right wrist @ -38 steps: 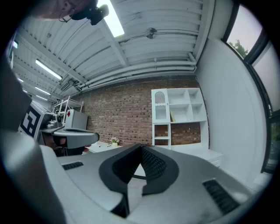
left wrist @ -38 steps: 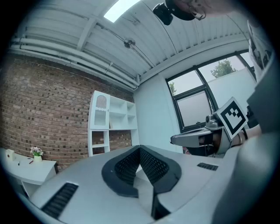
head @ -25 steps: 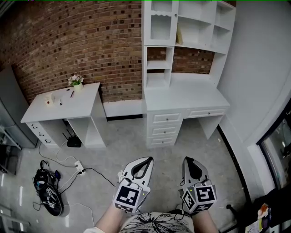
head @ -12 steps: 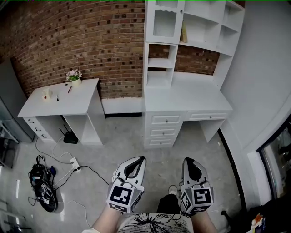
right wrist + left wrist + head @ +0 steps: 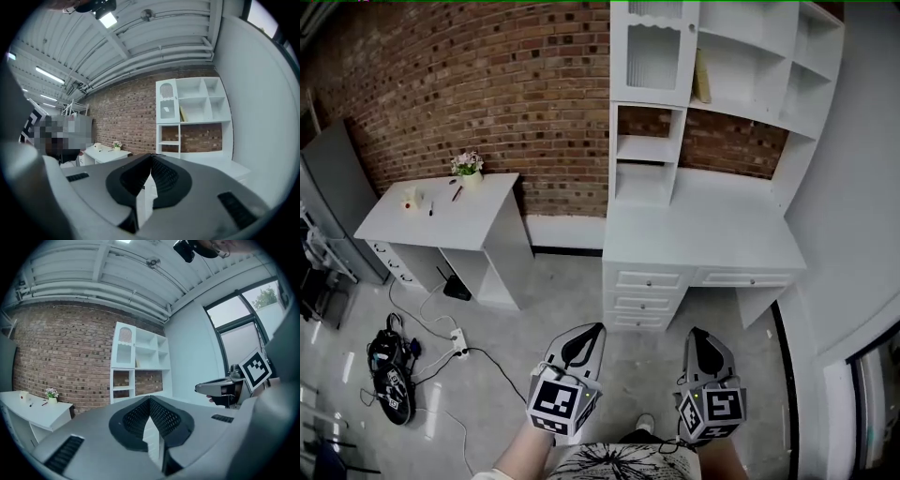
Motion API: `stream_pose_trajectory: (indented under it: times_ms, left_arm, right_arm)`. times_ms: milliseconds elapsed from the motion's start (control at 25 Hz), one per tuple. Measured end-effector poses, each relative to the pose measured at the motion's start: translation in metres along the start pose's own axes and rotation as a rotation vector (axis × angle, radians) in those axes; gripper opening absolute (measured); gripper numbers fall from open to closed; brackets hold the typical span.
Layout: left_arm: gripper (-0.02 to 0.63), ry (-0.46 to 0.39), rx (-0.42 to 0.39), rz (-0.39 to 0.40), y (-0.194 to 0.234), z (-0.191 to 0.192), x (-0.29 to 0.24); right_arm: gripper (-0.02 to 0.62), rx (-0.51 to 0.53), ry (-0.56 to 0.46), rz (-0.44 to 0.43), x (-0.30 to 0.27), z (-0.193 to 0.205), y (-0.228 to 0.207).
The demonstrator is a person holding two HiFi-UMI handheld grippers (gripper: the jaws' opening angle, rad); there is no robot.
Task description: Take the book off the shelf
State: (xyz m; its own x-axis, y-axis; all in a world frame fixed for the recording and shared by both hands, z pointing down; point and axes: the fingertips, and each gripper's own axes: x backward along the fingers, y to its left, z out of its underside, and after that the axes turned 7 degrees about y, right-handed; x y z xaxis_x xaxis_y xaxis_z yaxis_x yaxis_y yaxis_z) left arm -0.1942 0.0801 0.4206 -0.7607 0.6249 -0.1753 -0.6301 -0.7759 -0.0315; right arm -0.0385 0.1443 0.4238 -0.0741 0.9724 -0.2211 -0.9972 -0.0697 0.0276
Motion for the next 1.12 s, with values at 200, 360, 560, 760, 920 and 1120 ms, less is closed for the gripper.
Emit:
stream_pose_trajectory:
  times_ms: [200, 360, 560, 760, 920, 1120]
  left_arm:
    - [0.015, -0.009, 0.033, -0.057, -0.014, -0.022, -0.084]
    - [0.015, -0.04, 0.004, -0.109, -0.027, -0.046, -0.143]
    - [0.015, -0.032, -0.027, -0.11, -0.034, -0.06, -0.215]
    - [0.015, -0.009, -0.009, -0.092, -0.027, -0.062, -0.285]
    - [0.015, -0.013, -0.002, -0.071, -0.007, -0.069, -0.345]
    - [0.015, -0.033, 0.003, -0.04, 0.034, -0.095, -0.427]
  right_arm:
    - [0.003, 0.037, -0.01, -0.047, -0.043, -0.021, -0.076]
    - [0.003, 0.068, 0.007, -0.046, -0.075, -0.026, -0.135]
    - [0.003, 0.083, 0.011, -0.031, -0.123, -0.037, -0.194]
    - [0.003, 0.075, 0.015, -0.006, -0.173, -0.037, -0.238]
    - [0.003, 0.099, 0.016, 0.01, -0.224, -0.044, -0.26]
    - [0.003, 0.096, -0.001, 0.038, -0.301, -0.075, -0.29]
